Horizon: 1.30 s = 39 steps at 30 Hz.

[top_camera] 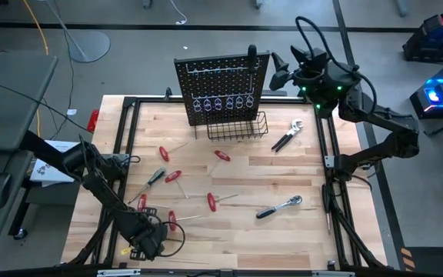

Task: Hang tools onto peg board
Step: Hang the blue pick tool on the peg board

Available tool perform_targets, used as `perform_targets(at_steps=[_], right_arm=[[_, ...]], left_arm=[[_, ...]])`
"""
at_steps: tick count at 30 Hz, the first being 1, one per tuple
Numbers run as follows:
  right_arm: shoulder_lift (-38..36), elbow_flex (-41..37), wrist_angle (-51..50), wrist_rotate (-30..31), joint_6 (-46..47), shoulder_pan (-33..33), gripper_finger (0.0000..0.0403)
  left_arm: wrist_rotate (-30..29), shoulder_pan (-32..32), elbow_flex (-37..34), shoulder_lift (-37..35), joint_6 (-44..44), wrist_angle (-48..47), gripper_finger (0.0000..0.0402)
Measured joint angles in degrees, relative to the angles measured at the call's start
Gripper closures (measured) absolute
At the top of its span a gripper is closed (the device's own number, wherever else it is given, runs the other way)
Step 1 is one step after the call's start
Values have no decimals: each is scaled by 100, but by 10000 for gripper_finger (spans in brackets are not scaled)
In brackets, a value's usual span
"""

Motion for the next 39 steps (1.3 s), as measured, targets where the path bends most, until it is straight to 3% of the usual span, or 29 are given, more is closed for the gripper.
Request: perform_targets(at_steps=[3,9,15,20,28,33,39], right_arm=[[-116,0,-34,15,0,2,124],[-287,-2,-131,53,3,2,124],[-327,0,-223,-163,47,16,124],[-324,0,-707,-843,459,26,124],[-320,0,-1874,-1202,1252,28,124],[-318,0,-2130,-1359,1458,28,124],[-318,-2,-2161,-1379,1524,28,124]], left_arm=[[-101,160,-92,-277,-322,65,397],[-1155,372,-116,-1255,-1050,-158,399],[-1360,649,-108,-2154,-1133,-338,400],[-1319,916,-108,-2550,-796,-543,400],[-675,729,-110,-2181,937,-150,383],[-695,594,-110,-1643,1860,-130,320],[-735,543,-108,-950,2146,-92,233]])
